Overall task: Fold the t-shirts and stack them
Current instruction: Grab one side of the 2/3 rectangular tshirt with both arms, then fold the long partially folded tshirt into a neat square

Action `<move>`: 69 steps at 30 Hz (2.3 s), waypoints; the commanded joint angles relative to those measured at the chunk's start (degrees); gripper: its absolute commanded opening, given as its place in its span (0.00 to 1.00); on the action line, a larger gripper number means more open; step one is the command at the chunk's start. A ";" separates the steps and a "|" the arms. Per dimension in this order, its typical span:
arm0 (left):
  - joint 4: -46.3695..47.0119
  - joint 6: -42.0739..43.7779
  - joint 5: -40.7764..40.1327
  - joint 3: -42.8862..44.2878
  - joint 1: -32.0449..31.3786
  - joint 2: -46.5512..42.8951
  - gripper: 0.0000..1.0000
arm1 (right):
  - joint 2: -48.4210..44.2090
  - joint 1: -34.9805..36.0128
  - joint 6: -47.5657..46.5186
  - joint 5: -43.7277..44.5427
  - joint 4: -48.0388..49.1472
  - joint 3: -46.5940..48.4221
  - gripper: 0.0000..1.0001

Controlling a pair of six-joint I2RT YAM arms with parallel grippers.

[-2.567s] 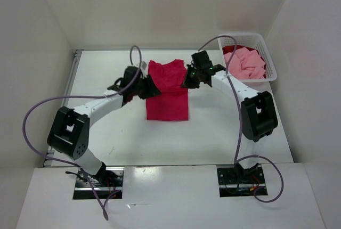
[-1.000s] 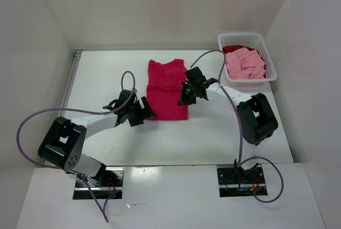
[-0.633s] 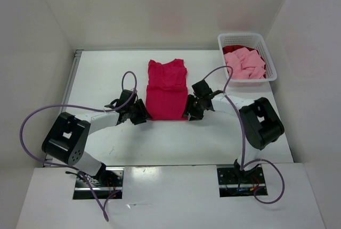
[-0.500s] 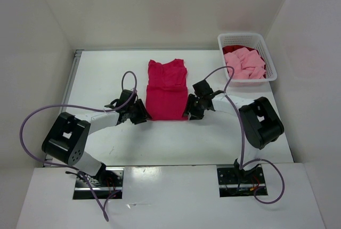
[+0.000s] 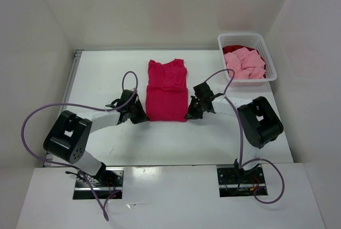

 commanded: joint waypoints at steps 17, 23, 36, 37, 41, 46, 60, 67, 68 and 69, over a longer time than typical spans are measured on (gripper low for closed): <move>-31.60 -2.55 7.48 0.27 -0.66 -35.25 0.00 | -34.38 8.35 9.49 -5.24 -18.16 -8.95 0.00; -24.85 5.27 2.03 19.07 0.39 -14.98 0.00 | -21.85 -6.08 -2.73 -4.98 -16.94 5.21 0.00; -18.33 10.02 -3.07 53.36 1.45 24.79 0.01 | 4.46 -16.74 -10.48 0.56 -12.03 23.33 0.00; -17.81 10.02 -3.85 55.90 1.45 27.33 0.01 | 5.08 -16.74 -10.48 0.56 -12.01 24.12 0.00; -17.81 10.02 -5.44 60.39 2.59 32.18 0.08 | 10.61 -16.74 -11.00 1.78 -13.06 31.22 0.00; -15.71 9.50 -5.97 59.44 5.31 29.82 0.29 | 11.07 -16.74 -11.00 0.82 -14.38 35.20 0.26; -2.26 6.33 5.28 30.90 -1.98 12.85 0.44 | -5.81 -7.79 -3.80 -6.12 -5.34 10.43 0.03; -1.72 6.95 5.28 25.26 -1.98 16.46 0.44 | -1.69 -5.85 -3.80 -3.94 -3.05 3.92 0.01; -0.94 6.95 5.28 24.03 -1.98 16.46 0.44 | -1.16 -5.85 -3.80 -3.32 -3.05 3.91 0.01; -0.93 6.25 5.28 22.80 -1.98 16.46 0.44 | -0.46 -5.85 -3.80 -3.31 -3.05 3.30 0.01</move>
